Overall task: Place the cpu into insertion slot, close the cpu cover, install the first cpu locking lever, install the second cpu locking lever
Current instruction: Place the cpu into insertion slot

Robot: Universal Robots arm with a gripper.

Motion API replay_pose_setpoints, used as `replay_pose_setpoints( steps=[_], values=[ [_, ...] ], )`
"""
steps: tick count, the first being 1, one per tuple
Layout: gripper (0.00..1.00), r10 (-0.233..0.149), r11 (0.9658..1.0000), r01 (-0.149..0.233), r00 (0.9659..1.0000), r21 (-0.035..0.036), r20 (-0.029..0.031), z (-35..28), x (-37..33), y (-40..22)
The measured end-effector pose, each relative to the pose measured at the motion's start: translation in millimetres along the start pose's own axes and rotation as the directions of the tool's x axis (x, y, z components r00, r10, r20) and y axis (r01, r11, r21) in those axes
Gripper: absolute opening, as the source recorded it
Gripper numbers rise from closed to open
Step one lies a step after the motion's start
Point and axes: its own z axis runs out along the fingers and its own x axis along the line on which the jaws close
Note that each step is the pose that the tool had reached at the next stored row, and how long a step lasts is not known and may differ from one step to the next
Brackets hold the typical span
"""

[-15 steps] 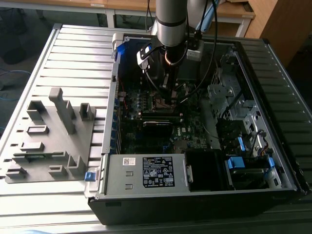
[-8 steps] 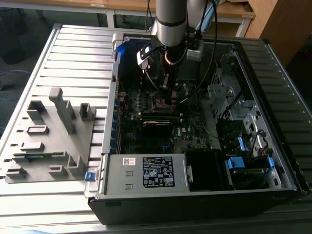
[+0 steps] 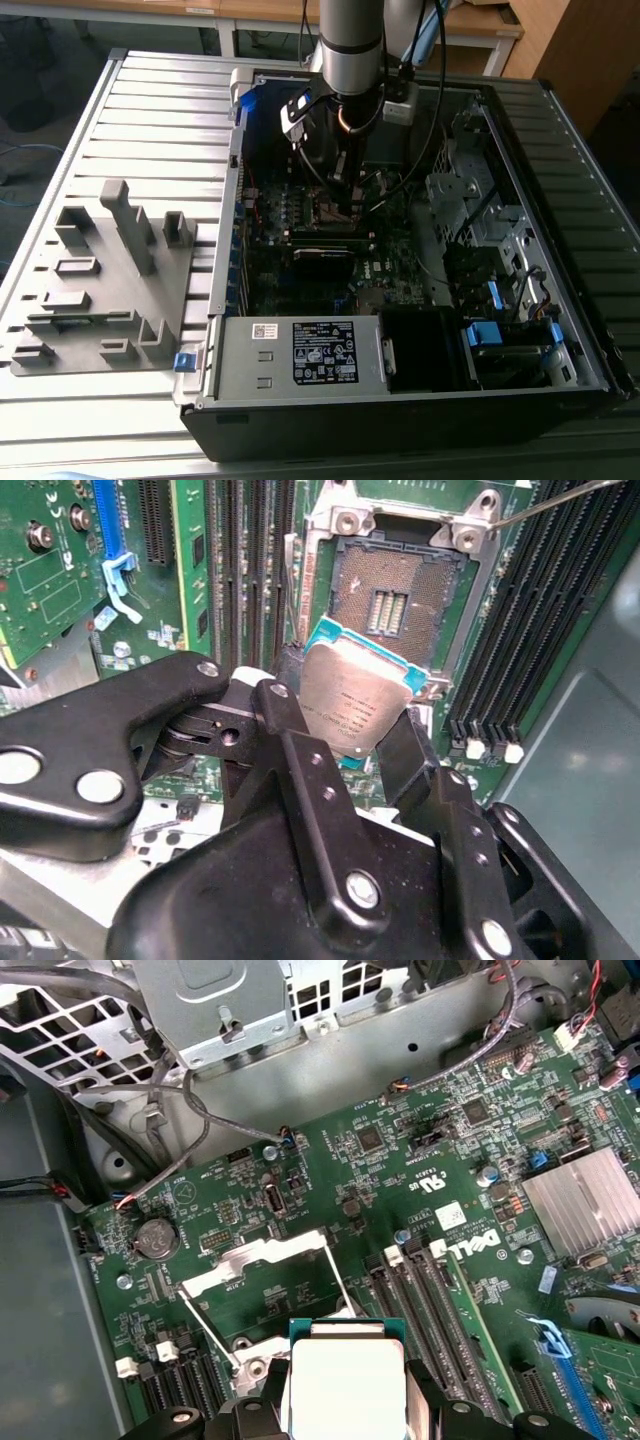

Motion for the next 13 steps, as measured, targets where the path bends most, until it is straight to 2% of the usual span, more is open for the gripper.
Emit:
replay_pose_setpoints(
  steps=[9,11,13],
  values=[
    [0.54,-0.001,1.0,0.001,1.0,-0.0003,0.0007,0.0,0.0,0.0],
    [0.54,-0.016,0.9999,0.016,0.9999,0.0001,-0.0013,-0.1,0.0,0.0],
    [0.54,-0.04,0.9992,0.04,0.9992,0.0022,-0.0092,0.1,0.0,0.0]
  ],
)
